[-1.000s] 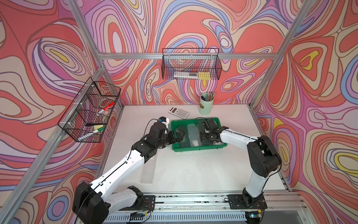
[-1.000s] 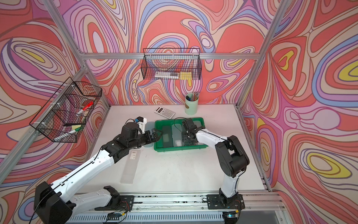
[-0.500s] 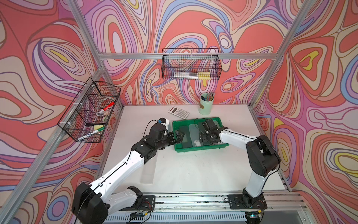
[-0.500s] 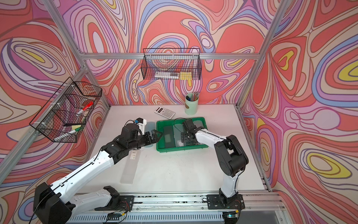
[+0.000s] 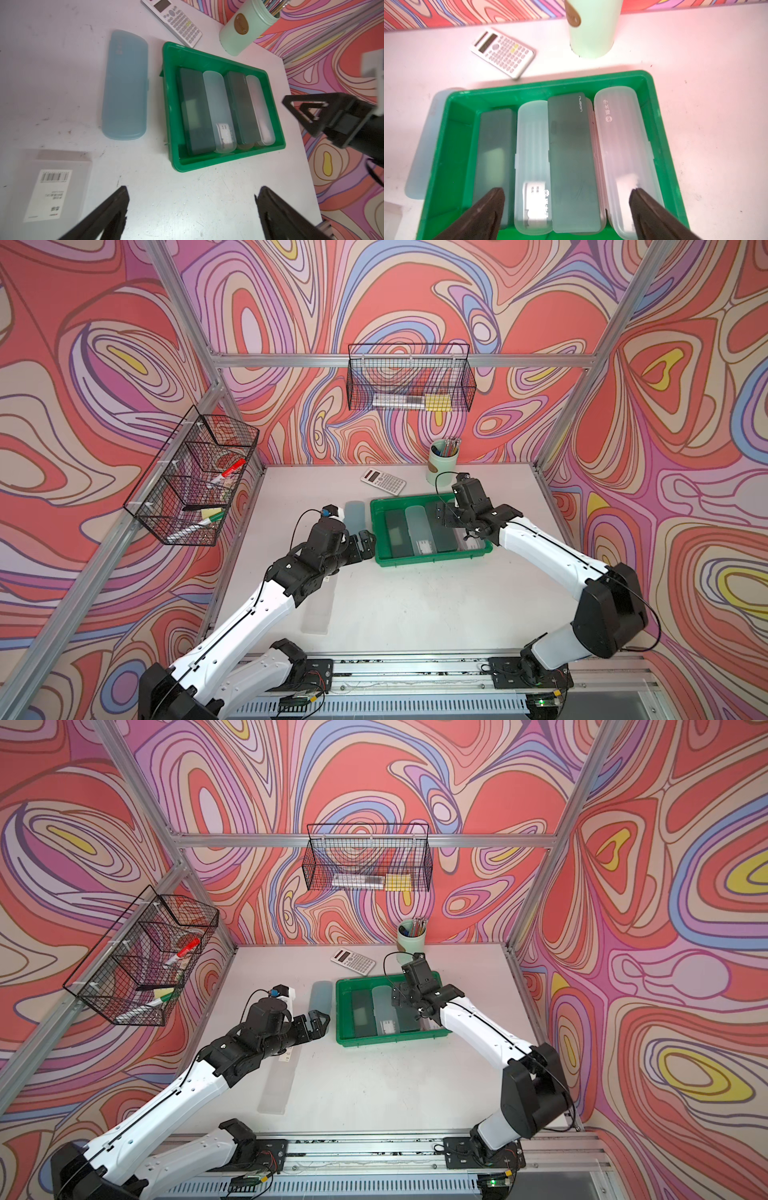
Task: Put the pencil case into the storage box
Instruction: Place the pencil case at the storage box.
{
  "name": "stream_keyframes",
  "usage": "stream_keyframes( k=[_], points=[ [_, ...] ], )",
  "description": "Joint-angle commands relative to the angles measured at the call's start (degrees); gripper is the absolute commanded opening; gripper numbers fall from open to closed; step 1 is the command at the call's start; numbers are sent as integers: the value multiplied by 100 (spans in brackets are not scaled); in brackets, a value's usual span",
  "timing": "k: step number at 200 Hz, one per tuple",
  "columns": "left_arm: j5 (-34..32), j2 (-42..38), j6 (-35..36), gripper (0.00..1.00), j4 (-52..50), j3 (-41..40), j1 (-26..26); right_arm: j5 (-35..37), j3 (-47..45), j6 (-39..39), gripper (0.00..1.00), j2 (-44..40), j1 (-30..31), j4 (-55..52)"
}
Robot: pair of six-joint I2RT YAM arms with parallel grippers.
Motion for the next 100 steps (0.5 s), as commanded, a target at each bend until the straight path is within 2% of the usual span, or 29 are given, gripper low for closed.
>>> stream_keyframes(
  k=[1, 45, 66, 82, 100],
  points=[
    [-191, -209, 112, 99, -636, -237, 355, 126, 20, 394, 96, -430, -24, -315],
    [-159, -665, -85, 99, -894, -856, 1012, -505, -595, 1110, 96, -1044, 223, -15],
    [-390, -558, -290, 99, -1137, -1010, 1046, -396, -925, 1349, 96, -1091, 724, 170],
    [-159, -493, -414, 99, -1025, -1256, 1130, -270, -1062, 1540, 97, -1005, 1114, 273],
    [14, -609, -607, 99, -831, -1640, 1194, 187, -1134, 1752, 98, -923, 1593, 334]
  ],
)
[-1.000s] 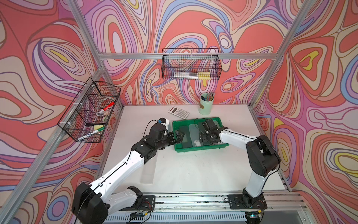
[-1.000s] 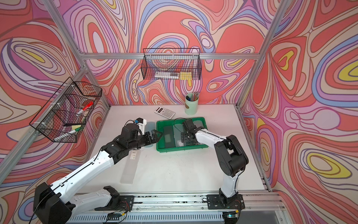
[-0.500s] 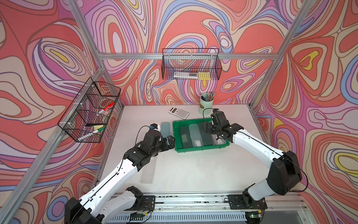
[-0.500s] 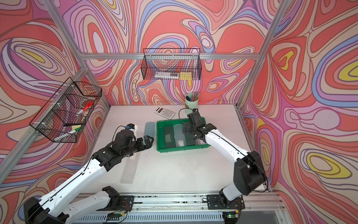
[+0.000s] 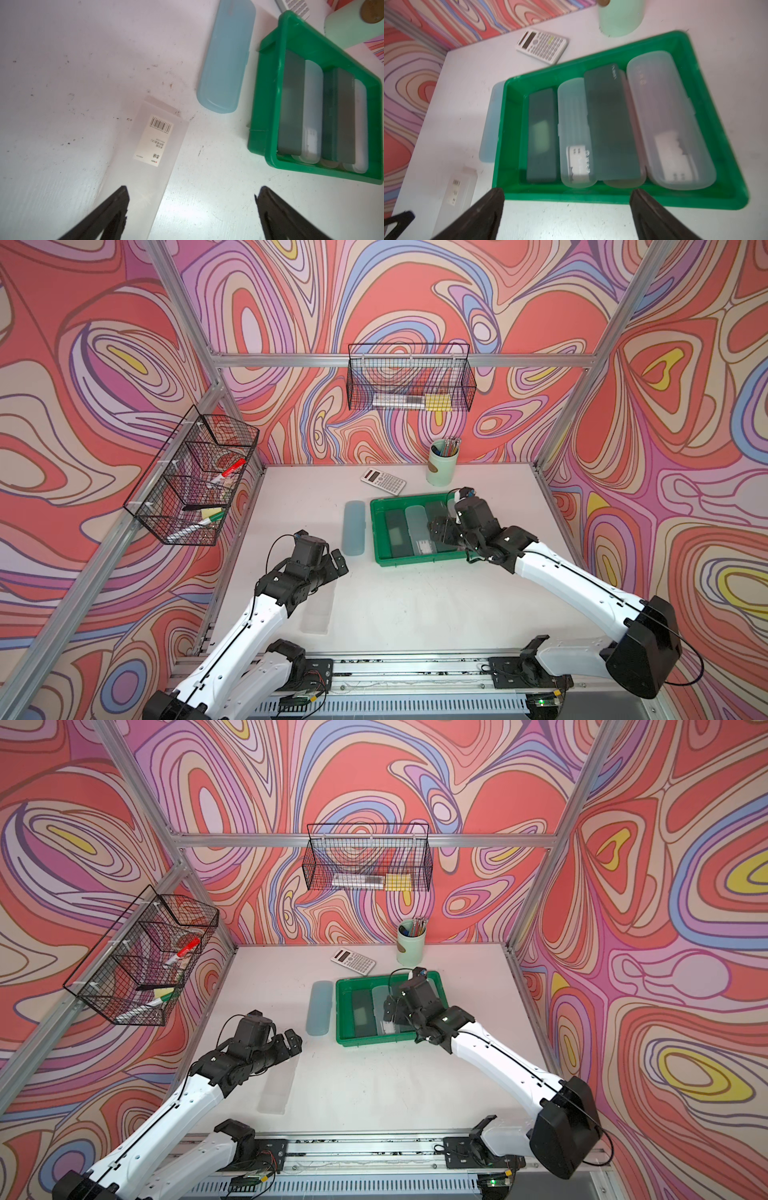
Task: Put the pencil case into the storage box
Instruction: Place the pencil case at the storage box, then pick up the pencil case from the center of the board.
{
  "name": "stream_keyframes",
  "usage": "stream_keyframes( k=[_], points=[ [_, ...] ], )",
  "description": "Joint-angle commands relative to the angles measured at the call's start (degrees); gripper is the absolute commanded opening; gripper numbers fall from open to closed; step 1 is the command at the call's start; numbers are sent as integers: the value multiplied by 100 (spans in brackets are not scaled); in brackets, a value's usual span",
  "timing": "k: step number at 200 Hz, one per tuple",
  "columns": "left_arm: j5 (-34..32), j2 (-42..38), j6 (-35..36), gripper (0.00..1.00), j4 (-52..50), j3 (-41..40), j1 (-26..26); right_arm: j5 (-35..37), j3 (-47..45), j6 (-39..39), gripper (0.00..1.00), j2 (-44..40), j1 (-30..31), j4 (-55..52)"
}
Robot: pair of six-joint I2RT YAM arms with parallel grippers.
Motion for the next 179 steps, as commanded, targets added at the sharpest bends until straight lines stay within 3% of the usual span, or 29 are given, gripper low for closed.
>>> stream_keyframes(
  k=[1, 69, 97, 150, 179],
  points=[
    [139, -88, -325, 99, -31, -432, 97, 438, -114, 461, 98, 99, 494, 222],
    [-188, -291, -557, 99, -60, -1147, 338, 531, -411, 745, 98, 277, 821, 501],
    [329, -280, -542, 99, 335, -1472, 747, 610, -475, 673, 98, 149, 815, 432],
    [1091, -64, -704, 99, 785, -1592, 734, 721, -604, 612, 98, 91, 818, 349],
    [1171, -76, -670, 99, 742, -1343, 484, 557, -657, 608, 98, 183, 824, 519]
  ],
)
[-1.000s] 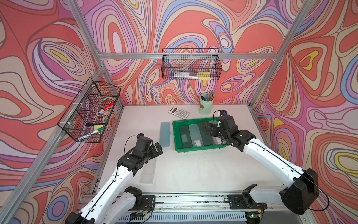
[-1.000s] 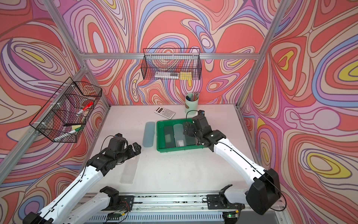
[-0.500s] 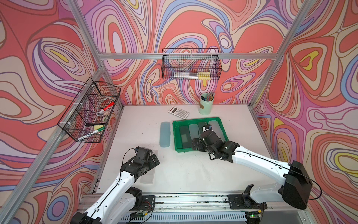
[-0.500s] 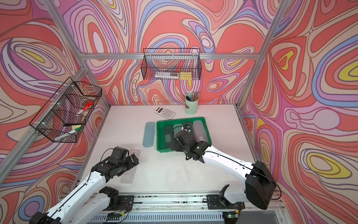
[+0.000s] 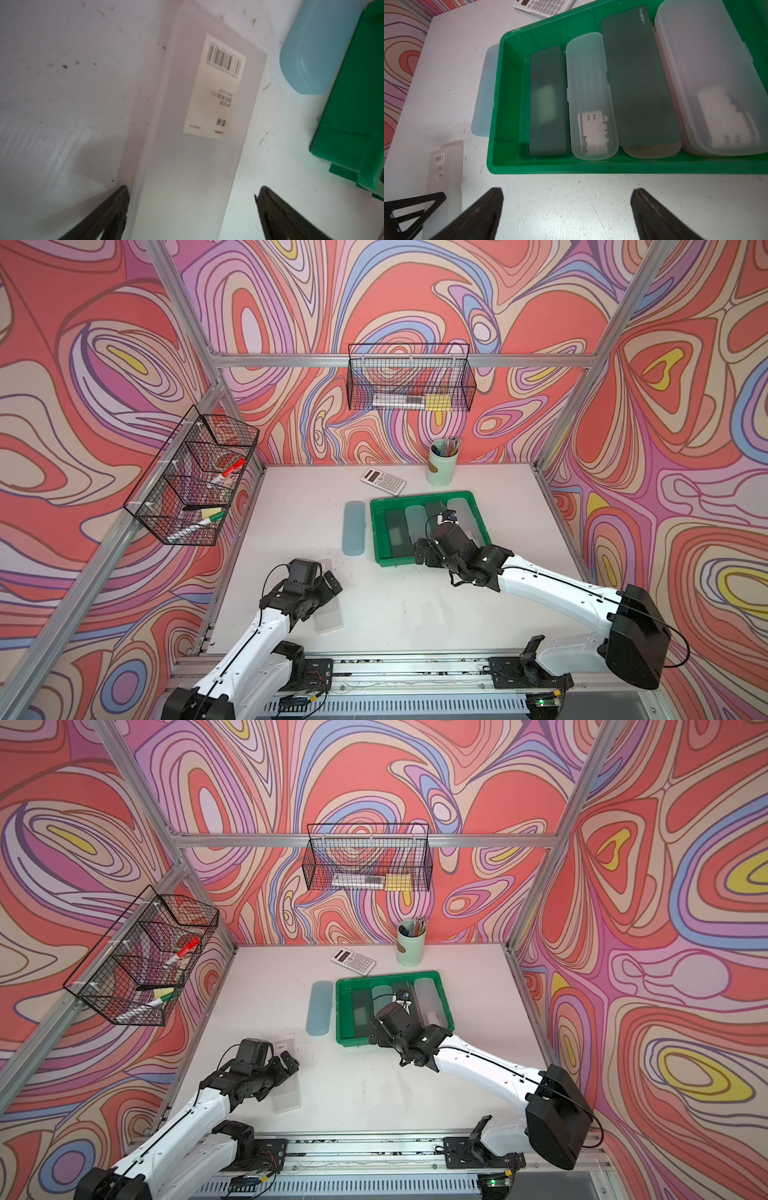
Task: Put the pencil case into the storage box
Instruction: Pick up the pencil case from the center of the board.
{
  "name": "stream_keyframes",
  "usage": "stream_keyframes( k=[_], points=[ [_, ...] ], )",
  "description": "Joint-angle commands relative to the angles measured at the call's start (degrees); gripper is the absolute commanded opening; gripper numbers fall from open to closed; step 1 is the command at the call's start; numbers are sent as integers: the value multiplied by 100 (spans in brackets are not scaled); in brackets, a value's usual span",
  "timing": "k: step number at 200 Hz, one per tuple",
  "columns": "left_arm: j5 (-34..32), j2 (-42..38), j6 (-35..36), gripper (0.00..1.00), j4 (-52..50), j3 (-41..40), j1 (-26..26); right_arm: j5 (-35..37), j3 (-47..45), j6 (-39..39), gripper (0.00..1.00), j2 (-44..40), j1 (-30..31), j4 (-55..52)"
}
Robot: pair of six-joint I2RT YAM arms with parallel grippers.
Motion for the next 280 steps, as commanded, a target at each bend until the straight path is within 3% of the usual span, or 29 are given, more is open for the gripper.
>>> stream_keyframes(
  k=[1, 31, 88, 114, 152, 184, 215, 280],
  points=[
    [290, 52, -42, 99, -32, 177, -193, -30, -93, -30, 98, 6, 30, 134],
    [192, 280, 106, 99, -180, 608, -544, -234, -2, -84, 98, 216, 187, 344],
    [-104, 377, 262, 99, -344, 1064, -547, -330, 435, -338, 98, 838, 720, 556],
    [-508, 335, 494, 99, -678, 1376, -506, -599, 750, -806, 98, 1256, 964, 643],
    [-224, 508, 896, 99, -859, 1851, 238, -767, 1371, -1685, 98, 1957, 1467, 434],
    [-151, 618, 1128, 99, -927, 2110, 700, -813, 1649, -1900, 98, 2342, 1659, 337],
    [165, 707, 1306, 99, -891, 2203, 1194, -410, 2005, -1972, 98, 2916, 2018, 192],
    [477, 744, 1334, 99, -749, 2129, 1456, -499, 2595, -1891, 98, 3783, 2264, 116]
  ],
)
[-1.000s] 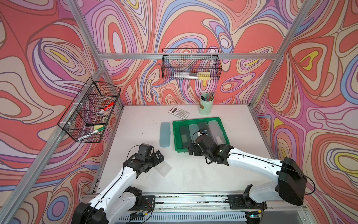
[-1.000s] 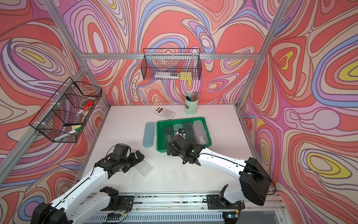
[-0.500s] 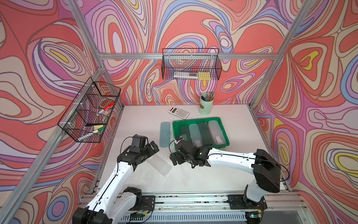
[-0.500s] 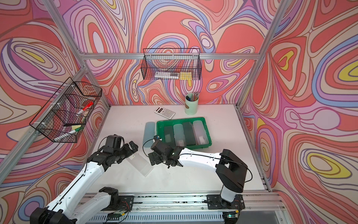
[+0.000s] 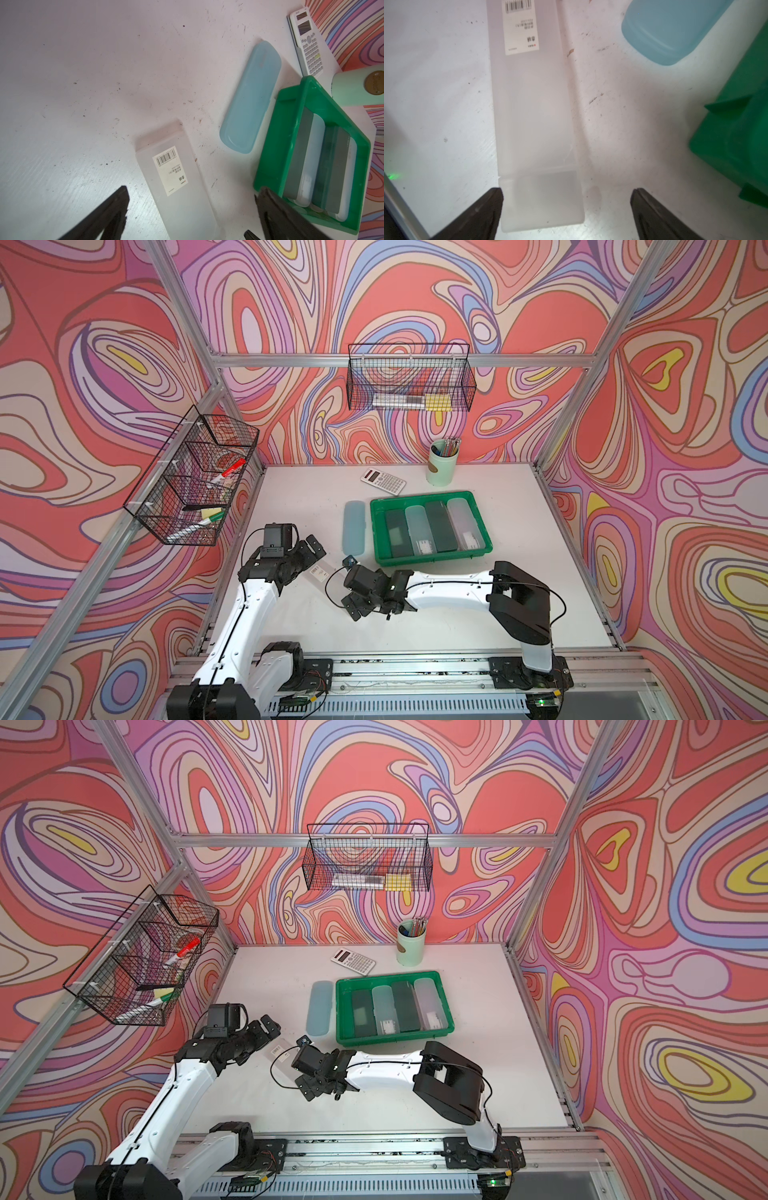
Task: Put the pencil case into the storage box
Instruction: Pick up the pencil case from the center of the board.
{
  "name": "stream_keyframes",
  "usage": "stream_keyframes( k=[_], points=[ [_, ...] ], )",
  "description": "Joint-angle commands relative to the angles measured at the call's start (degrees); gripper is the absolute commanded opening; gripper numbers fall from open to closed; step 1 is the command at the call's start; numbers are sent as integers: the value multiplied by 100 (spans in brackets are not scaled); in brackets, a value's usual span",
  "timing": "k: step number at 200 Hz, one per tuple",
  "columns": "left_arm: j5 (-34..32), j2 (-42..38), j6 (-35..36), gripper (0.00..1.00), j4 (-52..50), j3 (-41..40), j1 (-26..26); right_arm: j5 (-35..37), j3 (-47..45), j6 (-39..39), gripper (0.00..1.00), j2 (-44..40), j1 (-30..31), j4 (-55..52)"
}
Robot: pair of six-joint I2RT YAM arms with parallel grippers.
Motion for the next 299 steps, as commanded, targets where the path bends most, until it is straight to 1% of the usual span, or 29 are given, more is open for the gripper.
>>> stream_keyframes(
  k=[1, 22, 64, 115, 136, 171, 207, 245, 299],
  points=[
    [305, 28, 70, 99, 28, -12, 55, 1, 222, -8, 98, 158, -10, -85],
    [334, 59, 42, 99, 45, -78, 54, 17, 422, -40, 98, 356, 59, -195],
    [258, -81, 15, 99, 12, -61, 55, 412, 831, -82, 98, 724, 205, -602],
    [127, -147, 77, 99, -131, 106, 60, 354, 932, -61, 98, 807, 238, -528],
    [94, -108, 86, 99, -147, 175, 63, 445, 883, 82, 98, 685, 253, -512],
    [135, -99, 52, 99, -131, 259, 58, 496, 584, 391, 98, 216, 254, -292],
    [145, -106, 50, 99, -170, 390, 71, 184, 589, 696, 98, 87, 260, -224],
    [122, -110, 93, 99, -219, 471, 96, 135, 820, 727, 98, 480, 325, -353],
    [178, -96, 69, 99, -188, 441, 164, 354, 1240, 576, 98, 1047, 391, -721]
  ],
)
